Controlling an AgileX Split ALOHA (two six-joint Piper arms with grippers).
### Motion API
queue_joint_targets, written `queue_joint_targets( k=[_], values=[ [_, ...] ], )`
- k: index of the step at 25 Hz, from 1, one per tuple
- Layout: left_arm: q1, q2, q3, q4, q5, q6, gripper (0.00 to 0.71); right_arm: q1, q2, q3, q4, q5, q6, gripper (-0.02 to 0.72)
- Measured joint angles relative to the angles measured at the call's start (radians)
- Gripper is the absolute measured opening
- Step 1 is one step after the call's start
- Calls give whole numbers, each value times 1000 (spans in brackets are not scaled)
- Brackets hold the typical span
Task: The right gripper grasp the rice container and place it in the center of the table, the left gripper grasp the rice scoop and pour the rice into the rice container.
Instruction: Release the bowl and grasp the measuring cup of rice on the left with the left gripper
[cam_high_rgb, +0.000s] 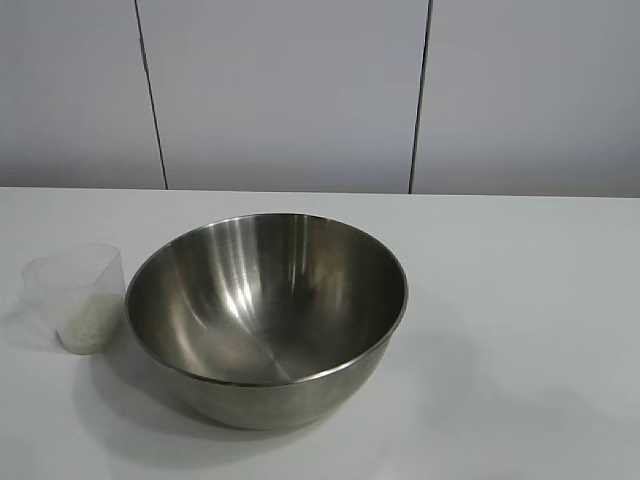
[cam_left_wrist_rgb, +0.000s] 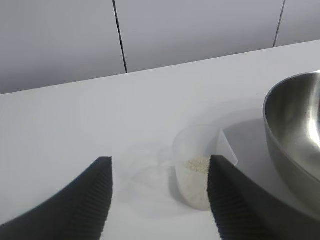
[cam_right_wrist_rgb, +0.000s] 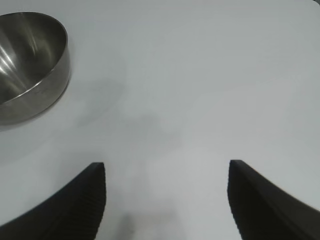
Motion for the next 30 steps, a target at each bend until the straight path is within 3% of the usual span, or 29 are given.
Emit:
queue_joint_targets(
  k=[9, 14, 19, 30],
  values=[
    [11, 518, -39, -59, -355, 178, 507, 0, 0, 0, 0, 0, 1, 473],
    [11, 729, -67, -166, -374, 352, 507, 0, 0, 0, 0, 0, 0, 473],
    [11, 785, -148, -174, -378, 440, 507, 0, 0, 0, 0, 0, 1, 473],
    [11, 787, -279, -134, -384, 442, 507, 0, 0, 0, 0, 1, 1, 473]
  ],
)
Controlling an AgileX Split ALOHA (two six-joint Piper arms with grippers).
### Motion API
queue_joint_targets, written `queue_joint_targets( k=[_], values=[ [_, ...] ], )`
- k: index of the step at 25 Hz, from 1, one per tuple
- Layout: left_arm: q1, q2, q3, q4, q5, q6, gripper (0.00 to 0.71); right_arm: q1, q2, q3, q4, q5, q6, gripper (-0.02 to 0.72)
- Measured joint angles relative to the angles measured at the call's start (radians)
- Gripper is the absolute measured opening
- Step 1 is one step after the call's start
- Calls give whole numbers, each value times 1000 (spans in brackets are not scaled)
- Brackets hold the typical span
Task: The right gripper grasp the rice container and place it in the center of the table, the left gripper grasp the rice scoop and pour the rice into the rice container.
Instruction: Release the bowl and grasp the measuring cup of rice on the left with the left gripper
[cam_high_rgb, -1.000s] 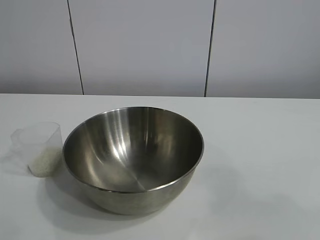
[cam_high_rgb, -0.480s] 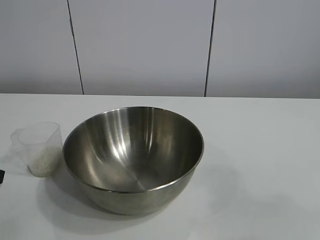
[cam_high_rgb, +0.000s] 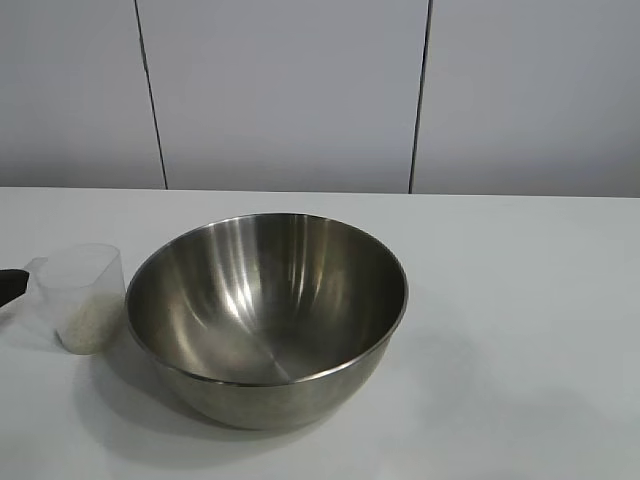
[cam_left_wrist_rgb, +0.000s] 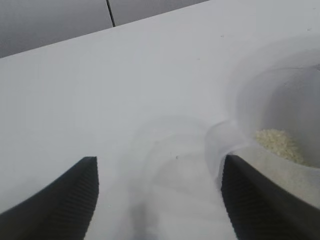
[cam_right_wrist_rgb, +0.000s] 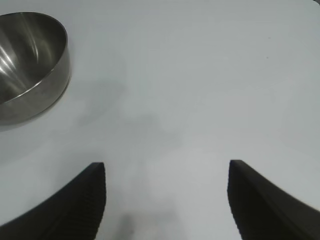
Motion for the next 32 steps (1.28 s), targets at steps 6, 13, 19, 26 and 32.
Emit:
queue_joint_targets(
  k=[6, 13, 19, 26, 32],
  values=[
    [0, 16, 0, 28, 30, -15, 507, 0, 0, 0, 0, 0, 0, 473],
    [0, 115, -36, 68, 10, -27, 507, 0, 0, 0, 0, 0, 0, 473],
    [0, 127, -79, 68, 5, -36, 507, 0, 0, 0, 0, 0, 0, 473],
    [0, 127, -106, 68, -5, -107, 507, 0, 0, 0, 0, 0, 0, 473],
    [0, 127, -108, 70, -6, -144, 363, 0, 0, 0, 0, -1, 0, 473]
  ],
)
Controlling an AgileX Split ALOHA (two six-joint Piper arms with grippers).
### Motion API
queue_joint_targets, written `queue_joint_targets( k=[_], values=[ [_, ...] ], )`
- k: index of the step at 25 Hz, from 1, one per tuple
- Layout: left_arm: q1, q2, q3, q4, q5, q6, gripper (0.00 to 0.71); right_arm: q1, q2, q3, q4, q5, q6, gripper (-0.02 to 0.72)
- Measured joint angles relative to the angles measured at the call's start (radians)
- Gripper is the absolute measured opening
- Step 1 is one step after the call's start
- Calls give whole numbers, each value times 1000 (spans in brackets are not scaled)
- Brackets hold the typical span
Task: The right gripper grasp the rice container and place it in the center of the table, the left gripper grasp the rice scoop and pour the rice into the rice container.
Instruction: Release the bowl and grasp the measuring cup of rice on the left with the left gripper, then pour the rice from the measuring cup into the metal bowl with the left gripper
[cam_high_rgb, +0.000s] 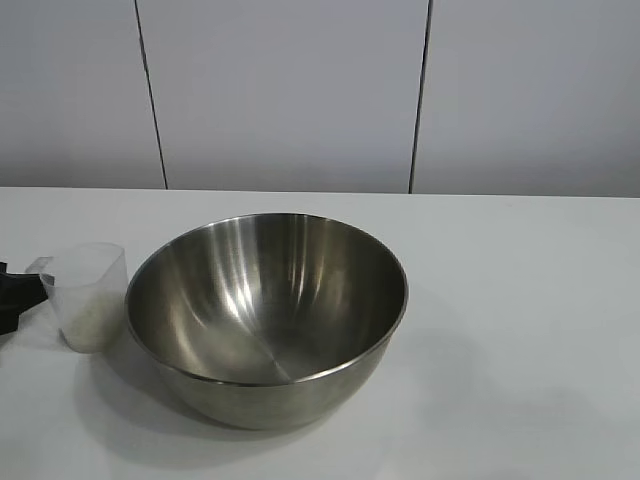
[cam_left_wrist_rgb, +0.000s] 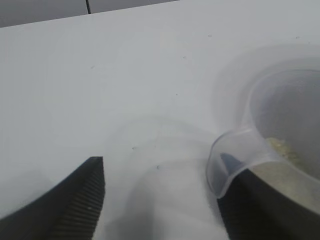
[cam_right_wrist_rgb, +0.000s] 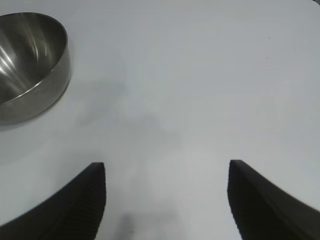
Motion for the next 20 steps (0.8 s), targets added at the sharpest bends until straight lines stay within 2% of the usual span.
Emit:
queue_joint_targets(
  k=[3, 6, 8, 14, 18, 20],
  values=[
    [0, 0, 0, 14, 0, -2, 260, 0, 0, 0, 0, 0, 0, 473],
    [0, 0, 0, 36, 0, -2, 99, 0, 0, 0, 0, 0, 0, 473],
    [0, 0, 0, 43, 0, -3, 39, 0, 0, 0, 0, 0, 0, 473],
    [0, -48, 0, 43, 12, -7, 9, 0, 0, 0, 0, 0, 0, 473],
    [-1, -192, 0, 59, 13, -6, 9, 0, 0, 0, 0, 0, 0, 473],
    [-21, -287, 2, 81, 21, -5, 9, 0, 0, 0, 0, 0, 0, 473]
  ],
)
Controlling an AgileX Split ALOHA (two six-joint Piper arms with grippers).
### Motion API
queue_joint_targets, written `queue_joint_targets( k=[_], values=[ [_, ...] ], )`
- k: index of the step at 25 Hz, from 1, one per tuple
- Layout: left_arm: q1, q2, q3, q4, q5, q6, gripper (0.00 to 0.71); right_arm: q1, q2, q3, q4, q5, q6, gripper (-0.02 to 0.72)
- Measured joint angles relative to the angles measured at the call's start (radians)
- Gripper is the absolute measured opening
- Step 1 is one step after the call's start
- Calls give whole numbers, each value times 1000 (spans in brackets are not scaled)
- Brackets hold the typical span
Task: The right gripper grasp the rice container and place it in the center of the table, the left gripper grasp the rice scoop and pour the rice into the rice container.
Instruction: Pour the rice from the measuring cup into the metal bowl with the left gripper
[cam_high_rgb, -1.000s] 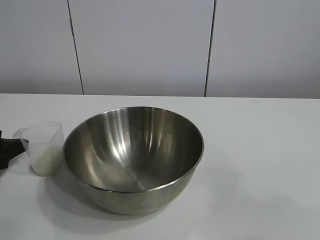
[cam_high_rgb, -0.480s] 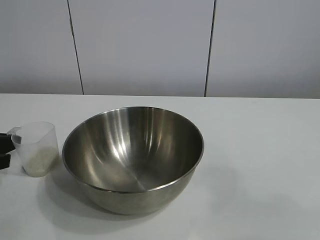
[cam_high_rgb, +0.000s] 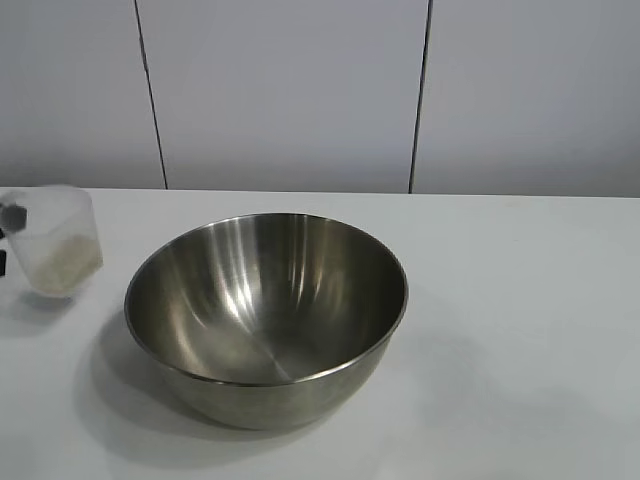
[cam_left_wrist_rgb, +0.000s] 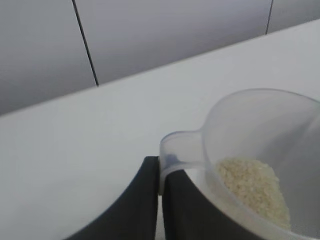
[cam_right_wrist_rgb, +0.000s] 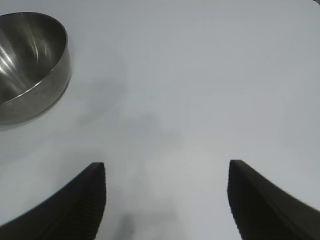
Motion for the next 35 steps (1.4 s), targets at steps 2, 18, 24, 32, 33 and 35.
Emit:
queue_joint_targets(
  k=[2, 18, 24, 32, 33, 35],
  values=[
    [-44, -97, 1, 15, 52, 15, 9, 0, 0, 0, 0, 0, 0, 473],
    [-658, -354, 9, -682, 550, 1075, 8, 0, 0, 0, 0, 1, 0, 473],
    [-776, -354, -6, -1046, 479, 1645, 8, 0, 0, 0, 0, 1, 0, 473],
    [-859, -343, -93, -1094, 469, 2044, 8, 0, 0, 0, 0, 1, 0, 473],
    [-859, -334, -95, -1094, 469, 2091, 8, 0, 0, 0, 0, 1, 0, 473],
    [-862, -300, -103, -1096, 469, 2158, 8, 0, 0, 0, 0, 0, 0, 473]
  ],
)
